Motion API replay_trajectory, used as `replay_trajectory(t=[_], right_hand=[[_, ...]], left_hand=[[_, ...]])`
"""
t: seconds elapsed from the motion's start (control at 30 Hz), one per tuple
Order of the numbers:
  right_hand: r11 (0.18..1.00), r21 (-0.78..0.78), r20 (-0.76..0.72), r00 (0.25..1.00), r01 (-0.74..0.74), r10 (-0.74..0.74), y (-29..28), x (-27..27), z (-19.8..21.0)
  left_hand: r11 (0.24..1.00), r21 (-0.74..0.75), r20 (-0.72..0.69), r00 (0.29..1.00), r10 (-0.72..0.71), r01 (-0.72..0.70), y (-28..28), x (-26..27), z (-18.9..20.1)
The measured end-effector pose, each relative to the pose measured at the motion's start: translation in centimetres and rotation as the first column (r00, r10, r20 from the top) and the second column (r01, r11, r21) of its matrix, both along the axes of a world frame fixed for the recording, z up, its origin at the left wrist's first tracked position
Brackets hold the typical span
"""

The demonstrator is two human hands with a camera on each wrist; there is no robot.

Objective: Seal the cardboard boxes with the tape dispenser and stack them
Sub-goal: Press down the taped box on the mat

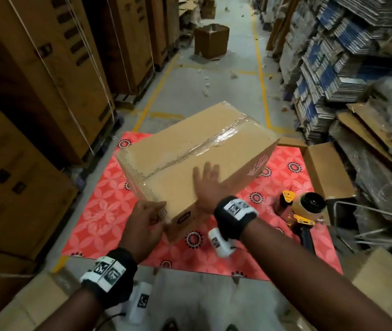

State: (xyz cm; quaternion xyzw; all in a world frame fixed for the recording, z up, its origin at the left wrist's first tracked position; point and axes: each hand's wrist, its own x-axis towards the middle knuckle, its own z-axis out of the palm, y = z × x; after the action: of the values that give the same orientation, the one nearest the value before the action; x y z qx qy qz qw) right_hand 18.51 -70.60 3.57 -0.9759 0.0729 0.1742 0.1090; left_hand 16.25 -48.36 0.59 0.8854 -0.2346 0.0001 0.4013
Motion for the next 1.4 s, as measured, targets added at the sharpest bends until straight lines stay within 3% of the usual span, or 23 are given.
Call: replay_trajectory(t=[0.13, 0.27, 0.33, 0.43, 0.57, 0.77, 1.0, 1.17, 1.3, 1.4], right_hand=[[0.993, 0.057, 0.027, 0.994, -0.106, 0.104, 6.2, -2.2, -1.0], [0.998, 0.048, 0.148, 0.989, -0.031, 0.023, 7.8, -2.9, -2.1], [1.000, 0.022, 0.243, 0.970, 0.006, -0.011, 7.9, -3.3, -2.6], [1.000, 0.022, 0.268, 0.963, -0.005, -0.001, 7.4, -3.6, -3.0], [0.994, 0.047, 0.207, 0.975, -0.097, 0.085, 4.2, -3.5, -2.3], [0.969, 0.117, 0.188, 0.963, -0.216, 0.192, -5.6, -4.0, -2.2], [0.950, 0.285, 0.147, 0.985, -0.128, 0.089, -13.8, -7.3, -1.1], [0.952, 0.294, 0.105, 0.993, -0.085, 0.056, -16.7, -9.1, -0.6], [0.942, 0.330, 0.187, 0.982, -0.067, 0.004, -16.9, -10.8, -1.4], [0.945, 0.322, 0.288, 0.957, -0.054, -0.044, -17.1, -12.0, -2.8]], left_hand=[[0.995, -0.103, -0.077, 0.997, -0.015, 0.007, 1.0, 3.9, 1.5], [0.980, 0.195, 0.150, 0.989, -0.003, -0.027, 1.5, 10.3, 2.2], [0.937, 0.348, 0.136, 0.987, -0.082, 0.030, 1.8, 13.5, 1.7], [0.902, 0.427, 0.116, 0.986, -0.117, 0.057, 2.8, 15.9, 0.7], [0.882, 0.472, 0.242, 0.961, -0.134, 0.004, 2.1, 14.4, -0.3], [0.849, 0.528, 0.297, 0.944, -0.141, -0.039, -1.0, 9.5, -0.3], [0.924, 0.381, 0.227, 0.971, -0.072, -0.021, -6.6, 1.5, -1.2], [0.939, 0.345, 0.225, 0.971, -0.078, -0.004, -9.3, -2.2, -1.0], [0.937, 0.336, 0.264, 0.964, 0.004, -0.096, -10.6, -2.9, -0.1], [0.934, 0.358, 0.203, 0.976, -0.083, 0.005, -11.7, -2.1, 0.3]])
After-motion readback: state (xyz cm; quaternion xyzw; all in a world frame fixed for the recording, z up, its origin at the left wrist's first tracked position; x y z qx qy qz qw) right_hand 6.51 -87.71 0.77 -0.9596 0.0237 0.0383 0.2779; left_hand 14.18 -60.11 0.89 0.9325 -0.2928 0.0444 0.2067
